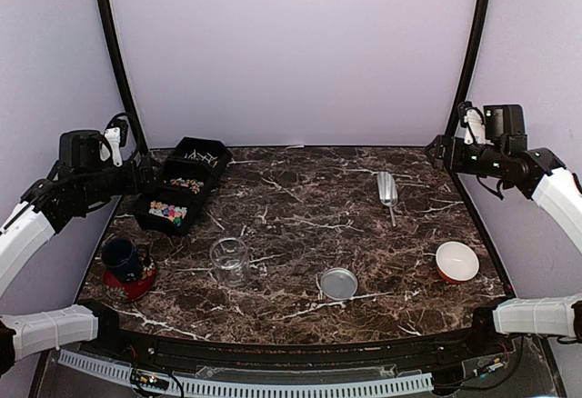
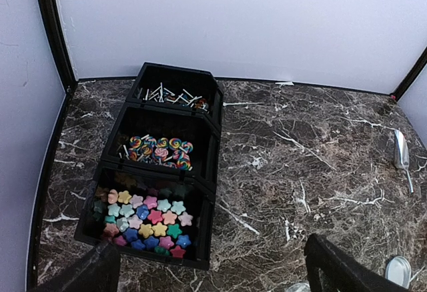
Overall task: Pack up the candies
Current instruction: Pick up the spatula from the center of the board, then pass from the right arm to the left
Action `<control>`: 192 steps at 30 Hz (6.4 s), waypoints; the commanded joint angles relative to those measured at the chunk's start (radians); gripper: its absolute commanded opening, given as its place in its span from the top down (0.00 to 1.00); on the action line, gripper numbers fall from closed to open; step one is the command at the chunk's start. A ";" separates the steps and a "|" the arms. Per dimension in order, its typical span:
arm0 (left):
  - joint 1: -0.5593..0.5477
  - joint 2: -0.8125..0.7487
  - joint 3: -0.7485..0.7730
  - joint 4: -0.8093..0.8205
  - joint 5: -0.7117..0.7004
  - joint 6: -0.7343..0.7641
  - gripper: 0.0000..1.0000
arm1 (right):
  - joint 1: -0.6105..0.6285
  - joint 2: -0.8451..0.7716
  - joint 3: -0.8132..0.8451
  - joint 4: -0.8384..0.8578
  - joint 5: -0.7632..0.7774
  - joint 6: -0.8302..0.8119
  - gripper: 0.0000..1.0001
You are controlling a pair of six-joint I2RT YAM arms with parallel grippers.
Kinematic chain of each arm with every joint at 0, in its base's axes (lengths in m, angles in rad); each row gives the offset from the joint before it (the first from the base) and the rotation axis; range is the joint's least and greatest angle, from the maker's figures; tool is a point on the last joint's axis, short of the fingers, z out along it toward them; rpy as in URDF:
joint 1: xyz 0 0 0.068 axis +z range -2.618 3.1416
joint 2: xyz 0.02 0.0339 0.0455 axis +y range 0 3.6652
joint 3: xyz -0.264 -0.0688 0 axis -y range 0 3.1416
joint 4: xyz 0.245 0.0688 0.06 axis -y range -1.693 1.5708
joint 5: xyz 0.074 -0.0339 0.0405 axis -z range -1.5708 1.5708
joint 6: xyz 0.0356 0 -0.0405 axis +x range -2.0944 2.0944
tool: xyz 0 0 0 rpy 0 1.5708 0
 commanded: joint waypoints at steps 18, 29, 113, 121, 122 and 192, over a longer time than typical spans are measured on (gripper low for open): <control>0.007 0.042 -0.007 0.000 0.065 0.005 0.01 | -0.007 -0.006 -0.068 0.055 -0.046 0.164 0.02; 0.008 0.058 -0.106 0.098 0.079 -0.010 0.01 | 0.079 0.053 -0.164 0.071 0.112 0.211 0.03; 0.073 0.049 -0.135 0.112 0.169 -0.006 0.01 | 0.237 0.731 -0.137 0.441 0.168 0.033 1.00; 0.073 0.065 -0.136 0.124 0.247 0.007 0.01 | 0.341 0.607 -0.133 0.365 0.219 -0.053 1.00; 0.072 0.067 -0.136 0.126 0.258 0.008 0.01 | 0.355 0.592 -0.132 0.356 0.220 -0.061 1.00; -0.523 0.507 0.097 0.324 0.599 -0.160 0.88 | 1.113 0.426 -0.204 0.591 0.714 -0.679 1.00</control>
